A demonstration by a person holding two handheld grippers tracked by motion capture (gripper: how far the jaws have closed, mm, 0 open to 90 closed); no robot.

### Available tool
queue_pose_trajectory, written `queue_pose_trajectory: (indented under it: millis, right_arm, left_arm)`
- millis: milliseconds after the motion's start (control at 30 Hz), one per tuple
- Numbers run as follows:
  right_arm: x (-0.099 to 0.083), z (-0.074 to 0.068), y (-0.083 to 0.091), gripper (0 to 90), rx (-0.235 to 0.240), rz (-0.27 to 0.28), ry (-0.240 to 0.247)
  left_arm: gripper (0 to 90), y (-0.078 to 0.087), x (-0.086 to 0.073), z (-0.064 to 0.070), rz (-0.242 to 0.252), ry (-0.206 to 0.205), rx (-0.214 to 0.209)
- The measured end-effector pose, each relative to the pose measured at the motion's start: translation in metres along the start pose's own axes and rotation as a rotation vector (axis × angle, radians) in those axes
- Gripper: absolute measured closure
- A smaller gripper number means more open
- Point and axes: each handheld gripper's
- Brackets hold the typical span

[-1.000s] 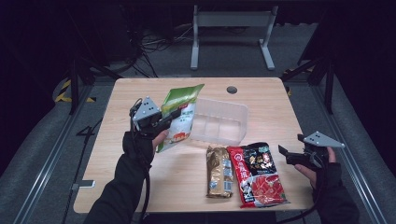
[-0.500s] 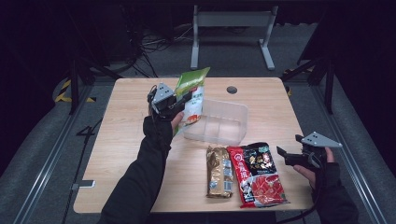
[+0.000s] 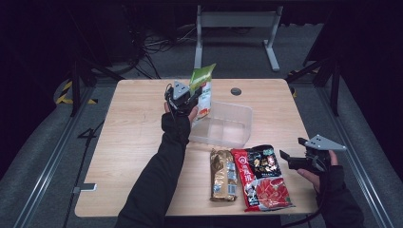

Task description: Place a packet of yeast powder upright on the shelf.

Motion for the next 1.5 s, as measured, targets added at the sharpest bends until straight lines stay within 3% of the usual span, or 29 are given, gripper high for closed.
queue_pose_trajectory:
  millis: [133, 233, 367, 400, 467, 500, 533, 600, 667, 733, 767, 800, 833, 900, 933, 967, 1000, 1033, 1067, 1167, 1300, 1400, 1500]
  right_arm:
    - [0.0, -0.002, -0.001, 13.1, 0.007, 0.004, 0.012]
    - [0.0, -0.002, -0.001, 13.1, 0.008, 0.004, 0.01]
    - [0.0, -0.002, 0.0, 13.1, 0.007, 0.006, 0.008]
    - [0.0, -0.002, 0.0, 13.1, 0.006, 0.005, 0.008]
    - [0.0, -0.002, -0.001, 13.2, 0.007, 0.004, 0.012]
    - [0.0, -0.003, 0.0, 13.2, 0.01, 0.001, 0.013]
    - [0.0, -0.003, 0.0, 13.2, 0.008, -0.001, 0.015]
    - [0.001, -0.003, 0.0, 13.4, 0.009, -0.003, 0.016]
    - [0.0, -0.003, 0.0, 13.5, 0.009, -0.005, 0.015]
    - [0.0, -0.002, -0.001, 13.5, 0.015, -0.011, 0.012]
    - [0.0, -0.002, -0.001, 13.6, 0.016, -0.014, 0.01]
    - [-0.001, -0.002, -0.002, 13.8, 0.018, -0.02, 0.01]
    - [-0.001, -0.003, -0.002, 13.8, 0.025, -0.028, 0.014]
    - [-0.001, -0.005, -0.003, 13.9, 0.037, -0.038, 0.024]
    - [-0.001, -0.005, -0.003, 13.9, 0.037, -0.038, 0.024]
    - [-0.001, -0.005, -0.004, 13.9, 0.043, -0.045, 0.031]
    - [-0.001, -0.007, -0.006, 13.9, 0.048, -0.057, 0.04]
    - [-0.001, -0.007, -0.007, 13.9, 0.051, -0.068, 0.045]
    - [-0.001, -0.008, -0.008, 13.9, 0.052, -0.077, 0.05]
    - [-0.001, -0.01, -0.01, 14.2, 0.058, -0.094, 0.06]
    - [-0.001, -0.01, -0.011, 14.3, 0.062, -0.096, 0.06]
    - [-0.002, -0.01, -0.011, 14.4, 0.067, -0.096, 0.058]
    - [-0.003, -0.01, -0.01, 14.3, 0.065, -0.095, 0.058]
  left_arm:
    - [85.3, -0.007, -0.007, 0.0, -0.002, 0.026, 0.009]
    - [85.1, -0.01, -0.01, 0.001, -0.015, 0.022, 0.013]
    - [82.6, -0.011, -0.013, 0.002, -0.059, -0.013, -0.022]
    - [80.8, -0.009, -0.014, 0.001, -0.055, -0.009, -0.019]
    - [79.6, -0.007, -0.012, -0.002, -0.051, 0.028, -0.069]
    - [74.4, -0.006, -0.011, -0.003, -0.07, 0.023, -0.088]
    - [67.7, -0.004, -0.009, -0.003, -0.09, -0.007, -0.083]
    - [66.8, 0.0, -0.007, -0.005, -0.143, -0.064, -0.128]
    - [62.8, 0.007, -0.005, -0.008, -0.182, -0.107, -0.124]
    - [58.2, 0.014, -0.005, -0.014, -0.211, -0.119, -0.157]
    - [56.3, 0.017, -0.005, -0.018, -0.246, -0.128, -0.172]
    - [56.0, 0.019, -0.006, -0.021, -0.288, -0.138, -0.216]
    - [54.2, 0.022, -0.007, -0.023, -0.306, -0.167, -0.211]
    - [54.2, 0.024, -0.01, -0.025, -0.382, -0.196, -0.301]
    - [51.9, 0.024, -0.01, -0.025, -0.382, -0.196, -0.301]
    - [51.9, 0.023, -0.014, -0.023, -0.458, -0.251, -0.297]
    - [50.4, 0.02, -0.018, -0.022, -0.516, -0.278, -0.313]
    - [46.7, 0.019, -0.021, -0.019, -0.548, -0.323, -0.291]
    - [48.1, 0.019, -0.022, -0.017, -0.557, -0.363, -0.278]
    - [50.5, 0.013, -0.021, -0.014, -0.577, -0.348, -0.276]
    - [71.2, 0.01, -0.021, -0.01, -0.622, -0.361, -0.263]
    - [74.4, 0.012, -0.021, -0.006, -0.646, -0.349, -0.252]
    - [75.4, 0.019, -0.021, 0.001, -0.678, -0.321, -0.272]
Point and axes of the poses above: each handheld gripper's, and its own axes: y roughly backward along the jaws, x roughly out of its top, z roughly to its right, and after that the axes turned 1 degree about -x, right-handed
